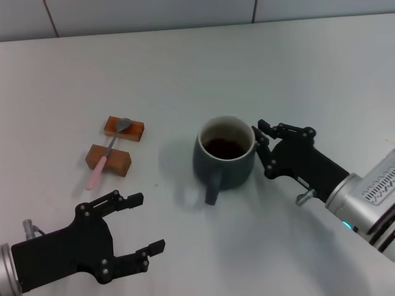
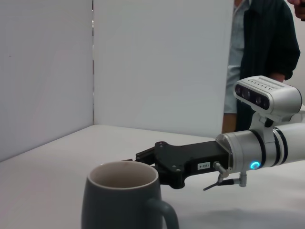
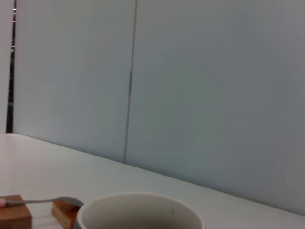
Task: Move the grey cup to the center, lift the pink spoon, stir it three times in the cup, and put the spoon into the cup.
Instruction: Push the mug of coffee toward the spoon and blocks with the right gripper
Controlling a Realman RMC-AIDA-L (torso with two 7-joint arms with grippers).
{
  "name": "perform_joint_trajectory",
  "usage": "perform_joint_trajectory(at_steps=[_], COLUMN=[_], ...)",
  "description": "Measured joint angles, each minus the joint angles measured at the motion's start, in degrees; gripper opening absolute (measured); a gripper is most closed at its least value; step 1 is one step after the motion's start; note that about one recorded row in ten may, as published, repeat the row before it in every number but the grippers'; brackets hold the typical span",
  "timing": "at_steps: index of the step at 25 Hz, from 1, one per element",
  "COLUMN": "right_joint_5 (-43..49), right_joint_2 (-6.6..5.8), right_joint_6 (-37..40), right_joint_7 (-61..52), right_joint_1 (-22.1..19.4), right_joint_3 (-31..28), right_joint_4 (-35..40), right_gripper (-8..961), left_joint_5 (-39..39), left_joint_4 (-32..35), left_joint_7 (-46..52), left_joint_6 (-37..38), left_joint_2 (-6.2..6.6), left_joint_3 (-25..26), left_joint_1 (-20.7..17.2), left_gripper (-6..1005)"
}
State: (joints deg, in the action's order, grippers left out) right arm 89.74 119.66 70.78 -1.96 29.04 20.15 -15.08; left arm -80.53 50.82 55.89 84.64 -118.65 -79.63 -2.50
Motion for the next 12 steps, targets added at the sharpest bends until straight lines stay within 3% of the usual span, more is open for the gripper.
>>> perform_joint_trajectory(at_steps=[12], right_joint_5=[2.06], right_joint_2=[0.11], right_joint_6=[-4.81], right_joint_7=[0.03], right_joint_1=[5.06], right_joint_3=[-0.86], right_joint_4=[-3.83], right_gripper=[159], left_joint_5=[0.02], left_joint_4=[-0.02], left_joint_7=[0.0], left_joint_6=[0.0], left_joint_2=[-0.09], left_joint_3=[-0.51], left_joint_1=[0.43], left_gripper=[776])
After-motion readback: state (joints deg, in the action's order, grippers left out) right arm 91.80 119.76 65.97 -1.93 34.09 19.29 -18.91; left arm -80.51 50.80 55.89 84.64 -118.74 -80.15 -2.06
